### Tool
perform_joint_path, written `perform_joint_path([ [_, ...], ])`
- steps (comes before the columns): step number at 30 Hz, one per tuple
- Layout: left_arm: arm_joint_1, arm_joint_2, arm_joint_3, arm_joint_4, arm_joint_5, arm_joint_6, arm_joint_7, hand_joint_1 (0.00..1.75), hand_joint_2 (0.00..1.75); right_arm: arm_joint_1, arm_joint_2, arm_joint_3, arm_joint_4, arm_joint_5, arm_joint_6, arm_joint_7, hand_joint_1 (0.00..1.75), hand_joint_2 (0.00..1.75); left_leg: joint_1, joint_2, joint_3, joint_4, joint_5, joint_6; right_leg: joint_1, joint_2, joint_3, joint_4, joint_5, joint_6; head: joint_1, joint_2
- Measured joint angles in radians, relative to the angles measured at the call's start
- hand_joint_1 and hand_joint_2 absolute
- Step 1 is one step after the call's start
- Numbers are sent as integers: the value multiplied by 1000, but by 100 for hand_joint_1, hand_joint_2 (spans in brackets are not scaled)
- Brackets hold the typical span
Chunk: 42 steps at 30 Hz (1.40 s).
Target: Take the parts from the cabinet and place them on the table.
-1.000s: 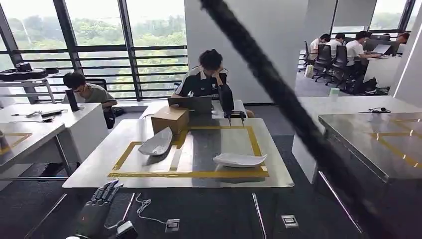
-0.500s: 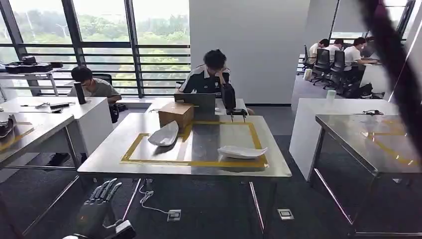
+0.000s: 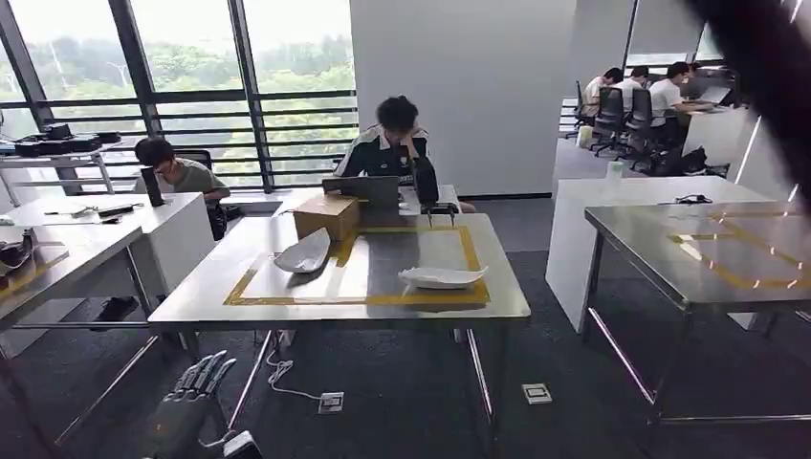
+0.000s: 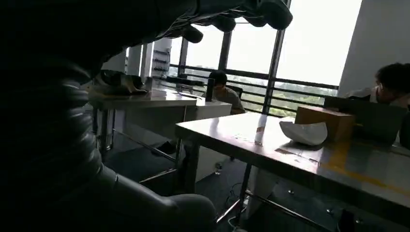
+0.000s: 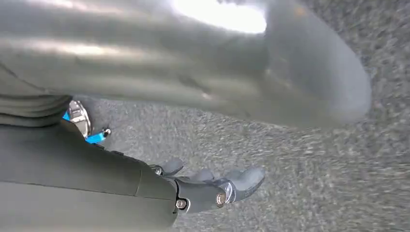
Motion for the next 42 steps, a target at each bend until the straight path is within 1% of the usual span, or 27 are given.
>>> perform_joint_path([
  [2, 8, -2, 0, -1, 0, -6, -5, 0, 175, 1, 3, 0, 0, 3, 0, 10, 0, 0, -2, 0, 88, -96, 59, 11, 5, 0, -32, 3, 22, 2, 0, 0],
  [3, 8, -3, 0, -1, 0, -7, -7, 0, 175, 0, 7, 0, 0, 6, 0, 13, 0, 0, -6, 0, 164, -195, 64, 21, 6, 0, -43, 6, 33, 5, 0, 0],
  [4, 8, -3, 0, -5, 1, -7, -9, 0, 175, 0, 11, 0, 0, 8, 0, 13, 0, 0, -14, 2, 219, -285, 15, 33, 7, -1, -49, 8, 40, 9, 1, 0],
  [5, 12, -5, 0, -10, 2, -8, -13, 0, 175, 1, 13, 0, 0, 10, 0, 14, 0, 0, -17, 3, 238, -300, 18, 31, 6, -2, -48, 7, 49, 15, 2, 0],
  [6, 12, -6, 0, -10, 3, -8, -13, 0, 175, 1, 13, 0, 0, 10, 0, 16, 0, 0, -22, 1, 229, -311, 23, 33, 3, -3, -44, 5, 55, 21, -1, 0],
  [8, 11, -6, 0, -10, 3, -14, -10, 0, 175, 2, 14, 0, 0, 12, 1, 16, 0, 0, -25, 0, 223, -314, 36, 51, -1, -2, -44, -5, 73, 38, -2, 0],
  [9, 11, -9, 0, -10, 3, -17, -9, 0, 175, 4, 14, 0, 0, 12, 2, 15, 0, 0, -14, 6, 213, -320, 54, 61, -5, 1, -51, 3, 66, 42, -2, 0],
  [10, 10, -12, 0, -10, 2, -19, -8, 0, 0, 4, 16, 0, 0, 15, 3, 13, 0, 0, -14, 4, 207, -321, 65, 66, -3, 6, -65, 30, 17, 47, -1, -1],
  [12, 12, -15, 0, -12, 2, -21, -6, 0, 0, 3, 17, 0, 0, 17, 5, 8, 0, 0, -13, 3, 175, -321, 88, 70, -9, 6, -107, 163, -106, 57, 0, 0],
  [13, 14, -14, 0, -12, 2, -24, -6, 0, 0, 2, 16, 0, 0, 17, 6, 7, 0, 0, -13, 2, 158, -320, 101, 69, -11, 6, -128, 242, -141, 62, 0, 0],
  [14, 16, -14, 0, -11, 2, -31, -6, 0, 0, 3, 16, 0, 0, 16, 10, 5, 0, 0, -13, 3, 143, -319, 111, 68, -12, 6, -136, 299, -147, 65, 1, 0],
  [15, 18, -14, 0, -10, 2, -40, -9, 0, 0, 4, 16, 0, 0, 15, 13, 1, 0, 0, -12, 3, 128, -317, 121, 65, -14, 6, -129, 318, -125, 66, 0, 0],
  [16, 20, -14, 0, -9, 2, -50, -11, 0, 0, 4, 16, 0, 0, 14, 15, -4, 0, 0, -10, 3, 114, -315, 130, 62, -15, 5, -99, 292, -89, 68, 1, 0],
  [17, 20, -14, 0, -9, 2, -57, -12, 0, 0, 4, 16, 0, 0, 12, 15, -9, 0, 0, -7, 3, 101, -311, 138, 57, -16, 5, -40, 216, -59, 68, 0, 0],
  [18, 20, -14, 0, -9, 3, -59, -12, 0, 0, 3, 16, 0, 0, 10, 15, -10, 0, 0, -5, 3, 93, -307, 144, 51, -18, 5, 31, 119, -50, 70, 1, 0],
  [19, 20, -15, 0, -10, 4, -59, -12, 0, 0, 0, 16, 0, 0, 9, 15, -10, 0, 0, -5, 4, 88, -302, 149, 45, -19, 5, 78, 34, -94, 71, 1, 0],
  [20, 20, -14, 0, -11, 6, -59, -12, 0, 0, -1, 16, 0, 0, 9, 15, -11, 0, 0, -7, 4, 83, -300, 153, 39, -10, 11, 98, 16, -101, 57, 0, 0],
  [21, 18, -14, 0, -11, 6, -59, -12, 0, 0, 0, 16, 0, 0, 9, 14, -11, 0, 0, -8, 5, 86, -298, 154, 33, -10, 12, 92, 11, -100, 48, -1, 0],
  [22, 16, -15, 0, -11, 7, -59, -12, 0, 175, 0, 16, 0, 0, 8, 15, -10, 0, 0, -10, 4, 86, -302, 160, 27, -10, 11, 90, 10, -100, 41, -2, 0],
  [23, 17, -15, 0, -11, 7, -59, -12, 0, 175, 0, 17, 0, 0, 8, 15, -10, 0, 0, -10, 4, 83, -303, 145, 42, -12, 9, 91, 6, -98, 48, -2, 0],
  [24, 16, -15, 0, -10, 7, -59, -13, 0, 175, 0, 17, 0, 0, 8, 15, -10, 0, 0, -11, 4, 77, -302, 134, 55, -12, 9, 90, 6, -95, 43, -2, 0],
  [27, 16, -15, 0, -10, 10, -57, -13, 0, 175, 1, 17, 0, 0, 8, 15, -12, 0, 0, -13, 3, 80, -312, 134, 58, -11, 9, 85, 6, -85, 31, -2, 0],
  [29, 19, -15, 0, -9, 12, -51, -14, 0, 175, 1, 17, 0, 0, 6, 14, -14, 0, 0, -12, 2, 80, -320, 168, 70, -9, 9, 81, 7, -80, 27, -2, 0],
  [30, 21, -15, 0, -9, 13, -48, -15, 0, 175, 1, 17, 0, 0, 6, 14, -14, 0, 0, -12, 2, 84, -323, 196, 69, -7, 9, 80, 8, -80, 26, -2, 0],
  [32, 25, -16, 0, -9, 18, -46, -16, 0, 175, 2, 17, 0, 0, 6, 13, -15, 0, 0, -10, 2, 83, -328, 200, 39, -6, 9, 73, 9, -76, 22, -2, 0],
  [33, 28, -17, 0, -9, 20, -44, -16, 0, 175, 2, 17, 0, 0, 6, 11, -15, 0, 0, -9, 2, 83, -330, 198, 30, -6, 9, 71, 9, -75, 22, -2, 0],
  [42, 36, -29, 0, -5, 33, -53, -12, 0, 175, 3, 17, 0, 0, 5, -6, -24, 0, 0, -9, 2, 77, -329, 196, 21, -7, 9, 68, 9, -75, 24, -2, 0],
])
